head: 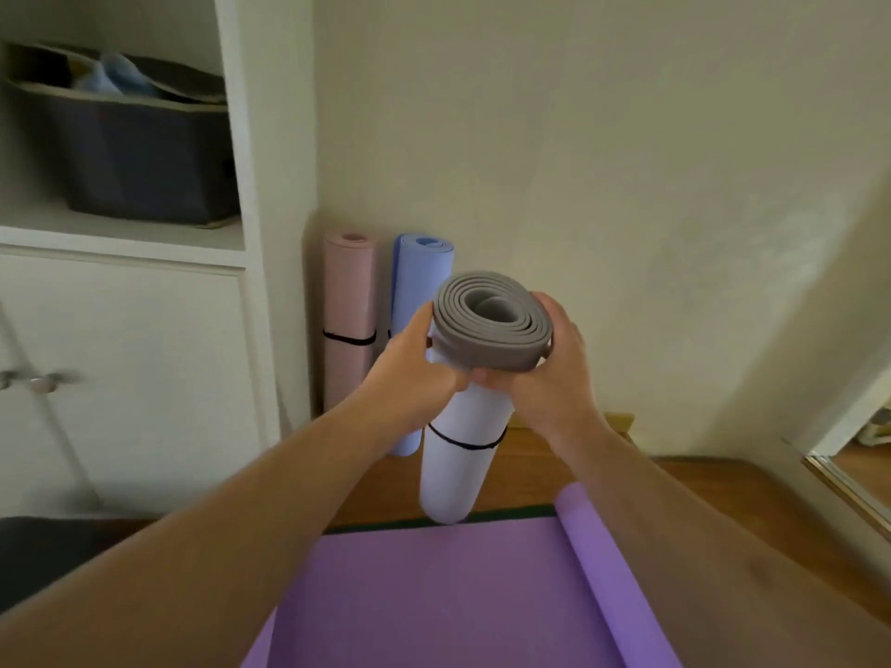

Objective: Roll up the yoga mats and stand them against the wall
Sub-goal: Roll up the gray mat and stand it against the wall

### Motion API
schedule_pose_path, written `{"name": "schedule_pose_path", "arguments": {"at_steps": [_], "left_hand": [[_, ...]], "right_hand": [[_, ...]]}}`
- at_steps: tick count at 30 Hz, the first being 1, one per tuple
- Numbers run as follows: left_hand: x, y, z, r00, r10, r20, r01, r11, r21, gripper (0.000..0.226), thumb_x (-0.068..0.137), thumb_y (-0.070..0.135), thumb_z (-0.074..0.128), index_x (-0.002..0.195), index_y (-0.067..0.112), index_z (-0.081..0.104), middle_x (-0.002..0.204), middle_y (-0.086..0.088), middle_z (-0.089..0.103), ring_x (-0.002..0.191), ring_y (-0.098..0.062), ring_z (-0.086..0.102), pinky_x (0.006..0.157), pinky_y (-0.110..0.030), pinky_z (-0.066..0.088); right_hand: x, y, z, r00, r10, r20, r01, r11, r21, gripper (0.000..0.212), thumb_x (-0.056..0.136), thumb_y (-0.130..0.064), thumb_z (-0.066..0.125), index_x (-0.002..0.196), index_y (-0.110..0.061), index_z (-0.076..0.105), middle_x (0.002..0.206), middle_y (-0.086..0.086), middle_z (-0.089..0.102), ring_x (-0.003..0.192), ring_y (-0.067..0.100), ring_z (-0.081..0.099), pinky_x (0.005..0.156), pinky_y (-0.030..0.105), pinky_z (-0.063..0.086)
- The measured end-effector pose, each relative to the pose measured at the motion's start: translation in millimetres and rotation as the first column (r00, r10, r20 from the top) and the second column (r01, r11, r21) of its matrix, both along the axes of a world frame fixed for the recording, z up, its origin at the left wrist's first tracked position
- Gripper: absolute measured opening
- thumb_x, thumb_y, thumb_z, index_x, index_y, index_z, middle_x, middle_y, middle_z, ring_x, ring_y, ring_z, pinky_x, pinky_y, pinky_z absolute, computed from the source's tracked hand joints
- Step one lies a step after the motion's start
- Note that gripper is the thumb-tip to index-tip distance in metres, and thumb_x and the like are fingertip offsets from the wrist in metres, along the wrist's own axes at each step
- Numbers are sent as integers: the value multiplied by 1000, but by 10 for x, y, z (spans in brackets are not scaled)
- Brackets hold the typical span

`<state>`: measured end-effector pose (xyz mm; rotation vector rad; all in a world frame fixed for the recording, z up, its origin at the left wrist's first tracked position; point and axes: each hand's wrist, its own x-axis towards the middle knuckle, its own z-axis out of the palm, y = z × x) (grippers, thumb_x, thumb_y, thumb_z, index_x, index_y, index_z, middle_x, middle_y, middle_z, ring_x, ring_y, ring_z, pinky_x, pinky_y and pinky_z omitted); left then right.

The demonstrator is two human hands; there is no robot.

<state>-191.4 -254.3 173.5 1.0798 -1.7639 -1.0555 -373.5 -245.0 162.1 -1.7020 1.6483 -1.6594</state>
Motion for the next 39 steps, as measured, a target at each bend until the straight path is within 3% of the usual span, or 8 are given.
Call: {"name": "schedule_pose_path", "arguments": {"at_steps": [7,12,17,22,26,29,35,39], "left_hand": [[-615,-1389,-102,998,-39,45,36,997,68,89,90,-12,58,154,46,35,103,25,51,107,-20,66,95,-48,59],[-846,-2034,-255,1000,-2,-6,2,995,96,81,88,-17,53,114,58,39,97,22,54,90,-16,61,85,-43,59],[-955,-2463,-368,1000,-11,17,9,994,107,85,83,-18,50,136,49,43,104,20,55,109,-24,65,79,-38,59],[-1094,-2597,-405,989,-28,147,15,996,84,96,89,-8,54,163,43,21,105,21,51,84,-9,59,70,-28,57],[-1158,-2753,-426,990,0,144,-8,999,54,90,93,-4,56,166,33,20,124,10,53,100,-13,61,79,-26,56],[-1148,-2767,-553,993,-11,120,-3,993,115,92,92,-6,57,166,32,20,129,12,56,98,-14,65,73,-25,59],[-1052,-2732,-756,997,9,81,-20,991,136,73,93,-11,53,131,49,37,97,31,44,81,-9,61,51,-10,46],[-996,-2760,-876,995,41,87,-53,989,139,83,92,-5,56,158,41,33,125,22,48,91,-11,64,62,-17,52]], "right_hand": [[-578,-1580,-340,993,-84,79,81,996,33,73,46,-26,96,111,-38,66,109,-13,75,101,7,72,88,50,62],[-719,-2366,-490,993,-86,83,86,996,12,74,40,-40,94,109,-38,66,107,-10,75,99,11,73,84,50,63],[-869,-2890,-668,992,-113,54,107,989,105,83,52,-33,98,124,-38,58,124,-4,62,110,16,66,88,39,60],[-1005,-3215,-648,987,-118,-112,140,965,220,115,78,-31,92,166,-34,18,148,9,47,123,26,57,87,36,49],[-1062,-3367,-601,960,-74,-272,148,953,263,88,95,-24,71,165,-40,21,148,12,45,123,34,59,84,35,48],[-1102,-3444,-533,964,-15,-265,113,928,356,97,93,-14,61,168,-42,6,158,8,41,127,34,58,80,33,49],[-1177,-3459,-499,971,-32,-238,129,904,408,96,85,-11,60,160,-53,16,147,11,45,108,37,61,64,31,50],[-1163,-3382,-507,973,-40,-228,133,904,407,99,86,-8,59,163,-51,13,144,7,46,107,34,64,60,29,48]]}}
